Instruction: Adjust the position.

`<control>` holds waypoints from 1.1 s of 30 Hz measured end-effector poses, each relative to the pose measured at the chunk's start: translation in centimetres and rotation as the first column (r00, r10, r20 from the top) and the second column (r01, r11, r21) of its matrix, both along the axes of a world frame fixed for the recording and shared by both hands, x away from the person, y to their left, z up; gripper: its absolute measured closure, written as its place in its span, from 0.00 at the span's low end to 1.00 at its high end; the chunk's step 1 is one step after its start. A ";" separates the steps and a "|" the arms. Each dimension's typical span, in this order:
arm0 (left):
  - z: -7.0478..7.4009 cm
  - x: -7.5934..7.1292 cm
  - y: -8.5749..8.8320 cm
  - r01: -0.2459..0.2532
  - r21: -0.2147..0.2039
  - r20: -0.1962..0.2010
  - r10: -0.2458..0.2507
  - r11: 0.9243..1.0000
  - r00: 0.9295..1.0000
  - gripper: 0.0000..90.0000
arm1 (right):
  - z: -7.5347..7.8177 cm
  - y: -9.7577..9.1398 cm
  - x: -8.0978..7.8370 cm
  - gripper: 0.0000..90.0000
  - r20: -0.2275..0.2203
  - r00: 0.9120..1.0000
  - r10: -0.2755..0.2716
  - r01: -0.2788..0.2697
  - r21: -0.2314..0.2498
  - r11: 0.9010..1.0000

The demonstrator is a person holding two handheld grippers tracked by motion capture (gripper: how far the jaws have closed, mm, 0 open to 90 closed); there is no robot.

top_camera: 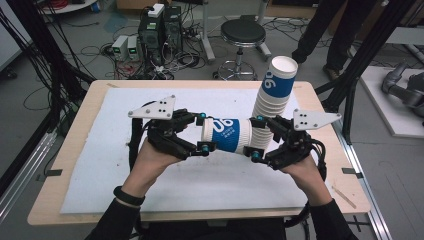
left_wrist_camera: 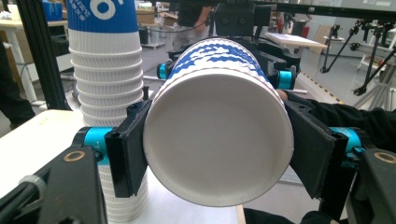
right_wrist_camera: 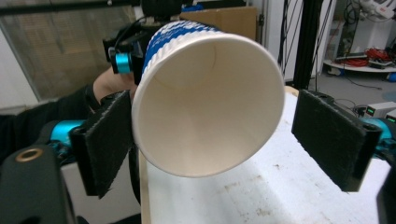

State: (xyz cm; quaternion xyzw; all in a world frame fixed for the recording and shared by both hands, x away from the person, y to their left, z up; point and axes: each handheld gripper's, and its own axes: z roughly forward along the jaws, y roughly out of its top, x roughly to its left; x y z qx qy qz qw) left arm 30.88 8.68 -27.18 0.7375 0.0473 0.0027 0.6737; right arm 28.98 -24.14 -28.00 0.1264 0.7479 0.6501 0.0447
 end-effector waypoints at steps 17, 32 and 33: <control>-0.8 0.6 0.2 0.033 -0.102 -0.042 -0.037 0.994 0.998 0.32 | -0.3 1.0 0.0 0.15 -0.064 0.998 0.019 -0.018 0.007 1.000; -1.1 0.5 -0.4 0.043 -0.093 -0.029 -0.046 0.995 0.999 0.32 | -0.3 1.5 -0.2 0.17 -0.044 0.999 -0.001 0.001 -0.008 1.000; -1.1 0.4 -0.5 0.041 -0.088 -0.030 -0.044 0.995 0.999 0.32 | -0.3 1.3 -0.1 0.18 -0.044 0.999 0.006 -0.006 -0.006 1.000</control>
